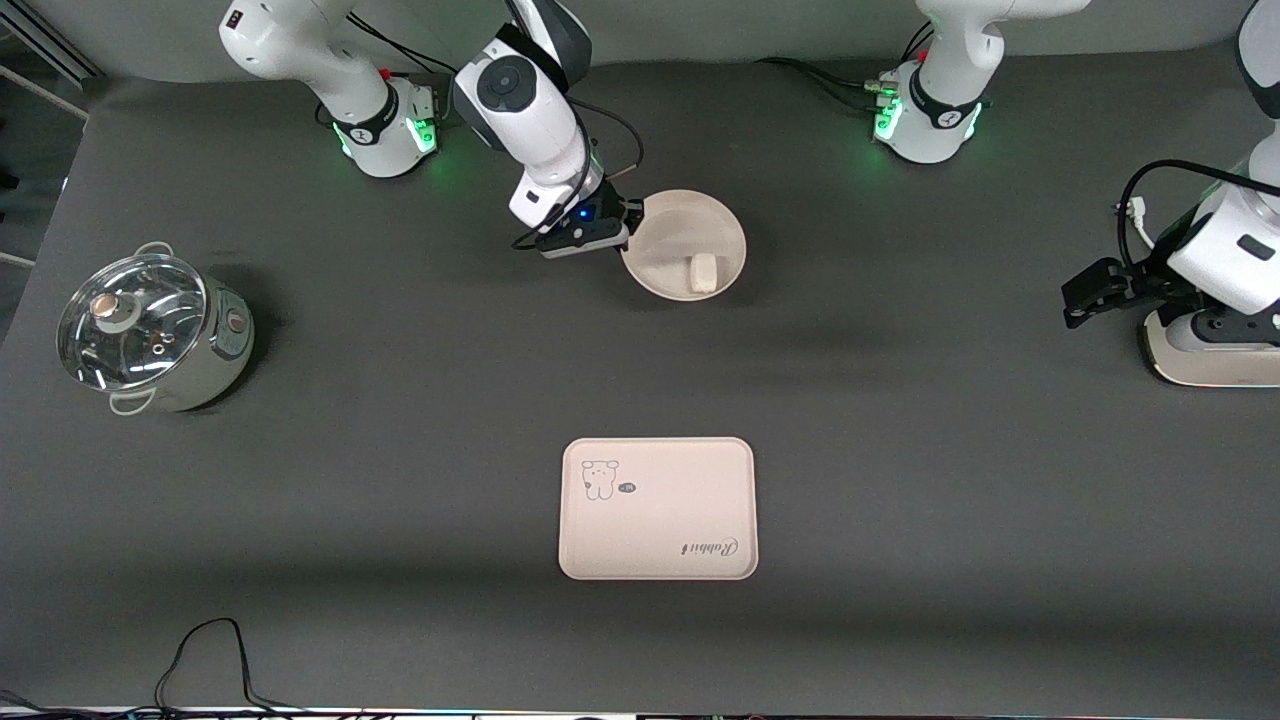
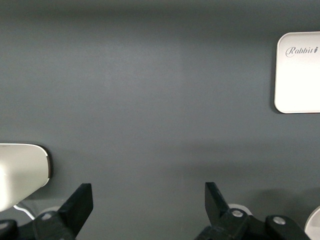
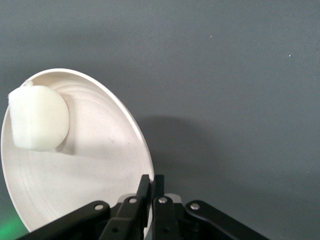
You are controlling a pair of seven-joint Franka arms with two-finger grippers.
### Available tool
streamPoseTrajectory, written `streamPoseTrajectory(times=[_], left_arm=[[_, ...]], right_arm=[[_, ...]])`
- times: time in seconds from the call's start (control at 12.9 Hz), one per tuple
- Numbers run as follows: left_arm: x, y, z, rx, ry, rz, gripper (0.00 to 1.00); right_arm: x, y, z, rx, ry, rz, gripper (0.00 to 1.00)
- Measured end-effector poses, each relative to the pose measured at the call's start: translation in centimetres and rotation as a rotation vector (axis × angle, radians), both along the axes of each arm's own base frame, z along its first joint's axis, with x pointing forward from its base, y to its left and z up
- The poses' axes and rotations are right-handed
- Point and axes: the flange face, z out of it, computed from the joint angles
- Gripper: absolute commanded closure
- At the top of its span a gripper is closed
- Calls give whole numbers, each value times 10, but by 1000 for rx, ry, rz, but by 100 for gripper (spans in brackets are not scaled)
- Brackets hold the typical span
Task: Place bun in plate and plate on tray
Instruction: 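Lift the plate with the right gripper and carry it over the tray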
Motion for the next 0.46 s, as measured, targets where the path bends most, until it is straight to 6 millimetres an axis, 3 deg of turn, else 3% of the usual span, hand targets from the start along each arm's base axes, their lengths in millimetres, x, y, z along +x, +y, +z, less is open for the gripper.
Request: streamPoseTrajectory(times=[0.15,0.31,0.46], left_arm=[[0,-2,0,-3,1,-3,0],[0,-4,-1,-5,2,-6,0],[1,-3,-3,-5,5,-4,0]], right_arm=[[27,-17,3,5,-26,9,95],[73,-39,12,17,-41,-12,95],[120,-44,22,42,-43,-37,96]])
